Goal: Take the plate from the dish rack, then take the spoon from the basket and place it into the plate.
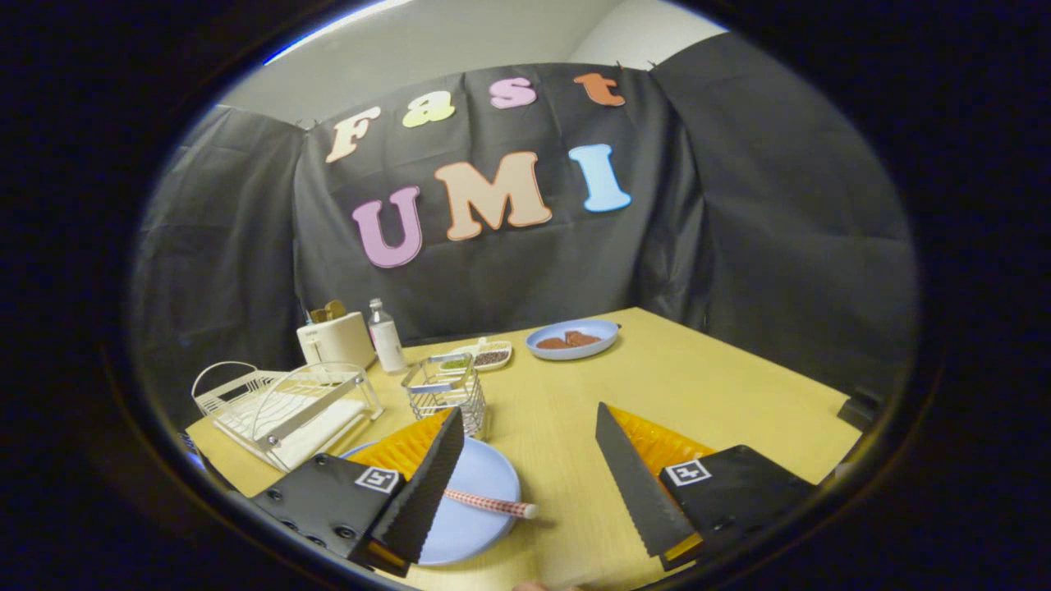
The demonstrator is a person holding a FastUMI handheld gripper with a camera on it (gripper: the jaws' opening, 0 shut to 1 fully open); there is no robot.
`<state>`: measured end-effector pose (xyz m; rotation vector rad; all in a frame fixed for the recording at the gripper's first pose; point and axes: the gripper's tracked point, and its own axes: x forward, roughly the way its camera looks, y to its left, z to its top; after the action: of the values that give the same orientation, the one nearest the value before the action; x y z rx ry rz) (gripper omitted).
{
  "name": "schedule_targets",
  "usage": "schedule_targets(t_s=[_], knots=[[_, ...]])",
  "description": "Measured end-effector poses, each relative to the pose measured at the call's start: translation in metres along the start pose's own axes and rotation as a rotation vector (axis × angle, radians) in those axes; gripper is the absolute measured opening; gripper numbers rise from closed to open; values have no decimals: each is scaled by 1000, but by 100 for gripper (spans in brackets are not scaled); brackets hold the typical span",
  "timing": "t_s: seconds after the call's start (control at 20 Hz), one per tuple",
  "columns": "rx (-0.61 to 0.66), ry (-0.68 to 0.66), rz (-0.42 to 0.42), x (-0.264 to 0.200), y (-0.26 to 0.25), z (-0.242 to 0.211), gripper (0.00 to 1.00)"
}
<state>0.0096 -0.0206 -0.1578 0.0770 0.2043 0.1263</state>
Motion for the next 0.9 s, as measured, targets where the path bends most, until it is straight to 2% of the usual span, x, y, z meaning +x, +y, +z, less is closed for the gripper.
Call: schedule_targets(t_s=[0.2,0.4,0.9], knots=[[-42,-94,5,-24,0,30,99],[-14,-153,53,-40,16,58,100],[-41,-166,52,-74,19,73,100]])
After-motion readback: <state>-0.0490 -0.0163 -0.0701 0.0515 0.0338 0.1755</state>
